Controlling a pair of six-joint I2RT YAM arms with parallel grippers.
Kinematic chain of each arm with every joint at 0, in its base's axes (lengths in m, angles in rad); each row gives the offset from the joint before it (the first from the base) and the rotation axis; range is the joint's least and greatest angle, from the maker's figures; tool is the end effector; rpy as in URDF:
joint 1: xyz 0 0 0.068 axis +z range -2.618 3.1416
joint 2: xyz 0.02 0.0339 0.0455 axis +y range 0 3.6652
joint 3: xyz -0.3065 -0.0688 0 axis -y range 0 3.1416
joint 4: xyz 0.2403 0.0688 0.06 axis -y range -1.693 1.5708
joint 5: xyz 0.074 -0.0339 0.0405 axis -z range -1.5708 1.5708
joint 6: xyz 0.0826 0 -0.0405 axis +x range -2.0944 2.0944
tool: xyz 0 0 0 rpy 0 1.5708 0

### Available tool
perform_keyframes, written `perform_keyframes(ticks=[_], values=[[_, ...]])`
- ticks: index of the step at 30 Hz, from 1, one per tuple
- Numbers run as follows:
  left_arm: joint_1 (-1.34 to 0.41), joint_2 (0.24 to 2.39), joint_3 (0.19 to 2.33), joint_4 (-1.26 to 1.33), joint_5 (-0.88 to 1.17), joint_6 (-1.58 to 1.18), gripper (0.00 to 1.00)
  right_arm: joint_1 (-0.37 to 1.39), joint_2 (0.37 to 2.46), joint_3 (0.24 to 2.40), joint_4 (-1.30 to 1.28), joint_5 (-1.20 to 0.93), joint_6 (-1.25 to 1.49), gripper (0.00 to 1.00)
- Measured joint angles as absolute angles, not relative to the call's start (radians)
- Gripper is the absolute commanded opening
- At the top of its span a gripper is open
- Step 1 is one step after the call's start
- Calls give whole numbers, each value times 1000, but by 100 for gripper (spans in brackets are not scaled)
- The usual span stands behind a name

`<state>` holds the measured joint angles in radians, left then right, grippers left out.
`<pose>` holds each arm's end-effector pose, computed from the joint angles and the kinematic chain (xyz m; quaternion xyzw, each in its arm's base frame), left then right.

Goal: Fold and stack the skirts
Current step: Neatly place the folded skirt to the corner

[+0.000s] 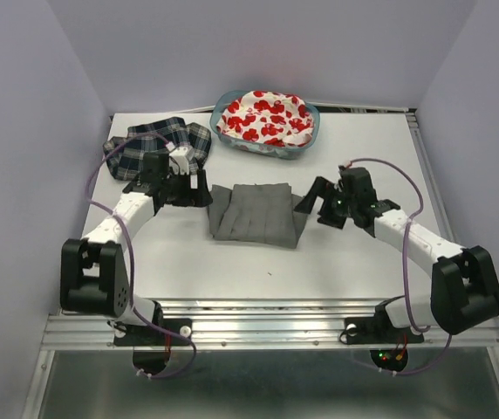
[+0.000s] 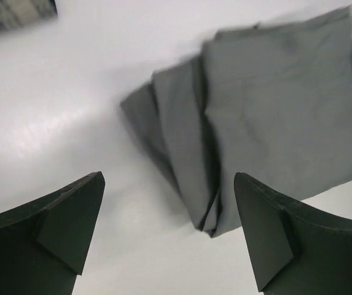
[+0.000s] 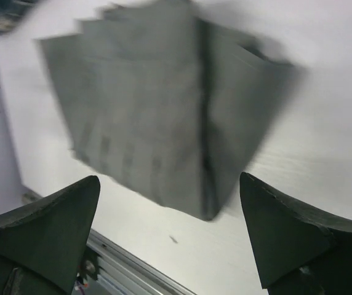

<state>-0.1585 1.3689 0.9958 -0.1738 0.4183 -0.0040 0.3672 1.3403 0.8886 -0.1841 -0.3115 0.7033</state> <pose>0.3224 -0.0855 0.3043 0.1672 0.8424 -0.2193 0.4629 0.2851 0.1368 0.2704 0.0786 0.8812 0.3462 0.3123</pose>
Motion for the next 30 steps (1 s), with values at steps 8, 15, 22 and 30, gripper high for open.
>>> perform_keyframes(ticks=[8,15,22,30], values=[[-98,1604,911,-222,464,-119,98,342,1349,628,-180,-289,776,100],[-98,1650,868,-90,622,-190,99,341,1464,635,-9,-378,773,100],[-100,1702,847,48,751,-258,90,364,1625,729,120,-467,768,100],[-180,1733,849,85,743,-296,61,427,1694,795,145,-457,760,78]])
